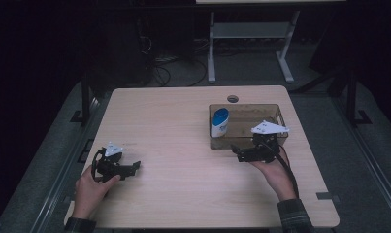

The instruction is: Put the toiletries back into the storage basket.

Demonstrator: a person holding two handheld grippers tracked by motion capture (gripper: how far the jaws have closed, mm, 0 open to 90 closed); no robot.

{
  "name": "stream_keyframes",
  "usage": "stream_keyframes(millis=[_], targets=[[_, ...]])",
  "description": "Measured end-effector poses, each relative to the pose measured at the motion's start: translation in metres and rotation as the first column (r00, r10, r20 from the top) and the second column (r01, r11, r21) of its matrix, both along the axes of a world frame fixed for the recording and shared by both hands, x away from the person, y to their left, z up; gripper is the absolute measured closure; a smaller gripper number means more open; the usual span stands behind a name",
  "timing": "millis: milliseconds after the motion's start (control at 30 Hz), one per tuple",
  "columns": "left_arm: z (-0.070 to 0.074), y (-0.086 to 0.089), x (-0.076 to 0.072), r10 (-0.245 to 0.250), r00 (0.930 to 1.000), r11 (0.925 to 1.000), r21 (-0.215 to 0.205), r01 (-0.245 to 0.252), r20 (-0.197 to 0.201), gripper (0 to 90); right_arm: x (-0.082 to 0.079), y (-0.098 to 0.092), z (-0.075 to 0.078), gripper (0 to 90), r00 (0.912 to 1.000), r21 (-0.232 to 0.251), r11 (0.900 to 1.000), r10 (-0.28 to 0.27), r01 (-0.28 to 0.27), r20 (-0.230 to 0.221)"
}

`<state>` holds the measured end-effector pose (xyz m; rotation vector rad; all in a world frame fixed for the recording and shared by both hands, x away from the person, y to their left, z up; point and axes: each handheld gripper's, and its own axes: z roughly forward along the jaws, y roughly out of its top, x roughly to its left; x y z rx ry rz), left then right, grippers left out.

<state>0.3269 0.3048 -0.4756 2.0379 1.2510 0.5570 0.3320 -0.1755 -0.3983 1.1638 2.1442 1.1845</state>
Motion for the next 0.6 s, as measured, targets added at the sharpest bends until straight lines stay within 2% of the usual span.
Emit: stream_keyframes(millis=[600], targets=[[0.000, 0.000, 0.000, -0.003, 1.0000, 1.0000, 0.004, 0.003, -0.001, 13.0, -0.037, -0.031, -0.018, 0.0, 0.9994, -0.002, 1.000, -0.024, 0.024, -0.025]])
